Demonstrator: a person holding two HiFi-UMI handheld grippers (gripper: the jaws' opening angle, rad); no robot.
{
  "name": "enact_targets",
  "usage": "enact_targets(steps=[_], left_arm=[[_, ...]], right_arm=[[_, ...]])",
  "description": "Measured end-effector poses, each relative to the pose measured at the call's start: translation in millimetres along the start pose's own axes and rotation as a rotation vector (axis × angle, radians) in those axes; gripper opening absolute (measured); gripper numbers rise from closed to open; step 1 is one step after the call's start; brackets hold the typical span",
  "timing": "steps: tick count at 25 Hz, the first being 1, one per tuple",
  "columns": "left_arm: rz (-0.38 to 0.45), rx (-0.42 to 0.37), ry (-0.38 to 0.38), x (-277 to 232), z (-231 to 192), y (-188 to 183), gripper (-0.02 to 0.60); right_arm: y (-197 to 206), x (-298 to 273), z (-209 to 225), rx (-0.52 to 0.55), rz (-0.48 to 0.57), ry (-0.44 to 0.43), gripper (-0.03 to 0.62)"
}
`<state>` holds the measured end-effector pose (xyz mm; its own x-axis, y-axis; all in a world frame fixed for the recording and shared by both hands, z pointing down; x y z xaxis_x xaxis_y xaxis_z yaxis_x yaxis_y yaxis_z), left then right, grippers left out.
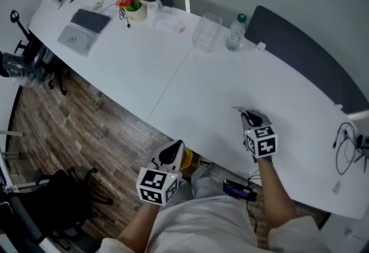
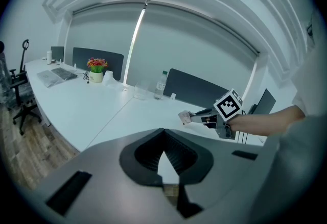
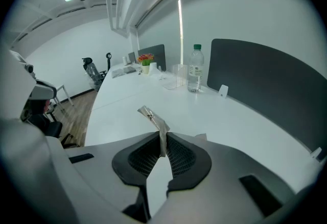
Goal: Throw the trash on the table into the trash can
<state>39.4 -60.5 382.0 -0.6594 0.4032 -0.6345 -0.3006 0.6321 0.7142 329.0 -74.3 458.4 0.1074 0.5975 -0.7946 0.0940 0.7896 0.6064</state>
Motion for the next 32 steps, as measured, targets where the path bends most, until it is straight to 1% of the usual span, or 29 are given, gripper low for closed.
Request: enact_targets(steps=[5, 9, 18, 22, 28, 32], left_arm=[[0.039, 0.010, -0.028, 31.1, -11.4, 8.5, 0.000], [0.083, 0.035, -0.070, 60.7, -26.0, 17.9, 0.000], [0.164, 0.118, -0.169, 133.0, -59.5, 53.6, 0.000], [0.189, 0.142, -0.207, 164.8, -71.1, 74.4, 0.000], [0.211, 0.174, -0.231, 202.0, -86.4, 104.8, 0.000], [0.213, 0.182, -0.223, 212.4, -92.4, 115.9, 0.000]], right_arm=[[-1.3, 16.6, -30.6, 0.023, 0.020, -0.035, 0.055], [-4.0, 23.7, -63.3, 0.065, 0.027, -0.075, 0.054], [-16.5, 34.4, -154.3, 0.139, 0.052, -0.196, 0.054], [-20.8, 36.8, -197.8, 0.178, 0.063, -0.241, 0.052], [-25.4, 43.0, -257.6, 0.242, 0.073, -0.289, 0.052], [-26.2, 47.9, -280.9, 0.274, 0.076, -0.298, 0.052]])
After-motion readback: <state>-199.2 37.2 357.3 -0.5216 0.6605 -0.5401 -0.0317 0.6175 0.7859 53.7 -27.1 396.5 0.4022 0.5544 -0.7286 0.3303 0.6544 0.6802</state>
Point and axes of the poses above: the fingertips, and each gripper's own axes: x backward along the fingers, z to its right, y out of its underside, the point moved 6 cm from there along x, backward along the fingers, and after that the axes turned 8 degrees about -z, right-handed, at the moved point
